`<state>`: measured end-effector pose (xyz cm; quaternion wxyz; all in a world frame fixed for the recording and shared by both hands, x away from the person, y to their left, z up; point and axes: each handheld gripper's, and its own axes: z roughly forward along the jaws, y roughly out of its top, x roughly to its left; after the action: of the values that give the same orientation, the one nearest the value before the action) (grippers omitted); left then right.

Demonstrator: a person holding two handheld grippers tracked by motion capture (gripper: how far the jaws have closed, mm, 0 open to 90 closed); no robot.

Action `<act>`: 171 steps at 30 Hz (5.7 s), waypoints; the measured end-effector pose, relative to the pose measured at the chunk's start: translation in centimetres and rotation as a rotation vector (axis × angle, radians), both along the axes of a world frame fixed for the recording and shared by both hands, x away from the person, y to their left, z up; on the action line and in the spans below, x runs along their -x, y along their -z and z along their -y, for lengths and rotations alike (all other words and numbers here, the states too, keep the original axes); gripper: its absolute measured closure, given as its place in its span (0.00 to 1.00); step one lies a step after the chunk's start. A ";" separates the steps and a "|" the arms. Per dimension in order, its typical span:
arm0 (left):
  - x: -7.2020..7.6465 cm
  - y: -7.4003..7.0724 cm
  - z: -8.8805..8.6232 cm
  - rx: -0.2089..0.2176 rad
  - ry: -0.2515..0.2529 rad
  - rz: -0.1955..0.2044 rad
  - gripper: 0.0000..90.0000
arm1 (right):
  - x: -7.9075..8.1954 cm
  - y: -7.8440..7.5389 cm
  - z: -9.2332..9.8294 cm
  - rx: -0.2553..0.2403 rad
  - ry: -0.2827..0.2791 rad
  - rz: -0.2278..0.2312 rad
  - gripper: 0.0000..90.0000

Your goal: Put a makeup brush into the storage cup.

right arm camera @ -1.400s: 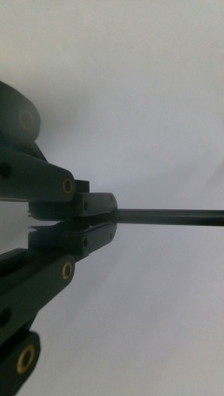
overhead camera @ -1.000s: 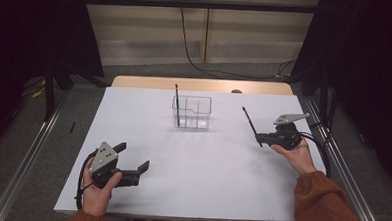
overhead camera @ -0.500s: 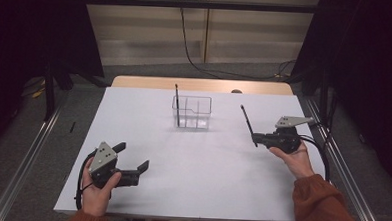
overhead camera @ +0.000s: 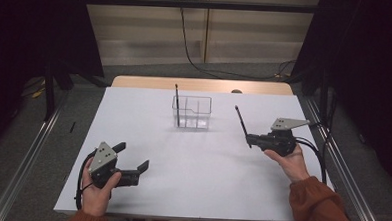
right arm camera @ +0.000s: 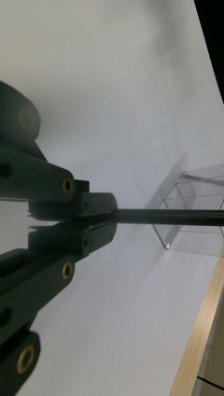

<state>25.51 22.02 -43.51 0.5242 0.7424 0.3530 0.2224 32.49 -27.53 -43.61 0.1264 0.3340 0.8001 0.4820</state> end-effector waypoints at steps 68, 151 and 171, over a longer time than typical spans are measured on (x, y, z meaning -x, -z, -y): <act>-1.4 -1.7 4.5 0.051 0.074 0.026 0.03 | 2.6 -0.8 -9.1 -0.086 -0.208 0.035 0.95; -4.7 -3.1 14.5 0.191 0.249 -0.009 0.83 | 3.1 0.4 -10.9 -0.130 -0.238 0.022 0.95; -4.5 -3.6 14.7 0.251 0.305 -0.067 0.93 | 3.3 0.5 -11.4 -0.138 -0.249 0.037 0.94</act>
<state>30.02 7.36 -39.92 0.6283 0.7230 0.2786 0.0695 29.24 -16.17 -44.09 0.0571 0.2313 0.7979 0.5538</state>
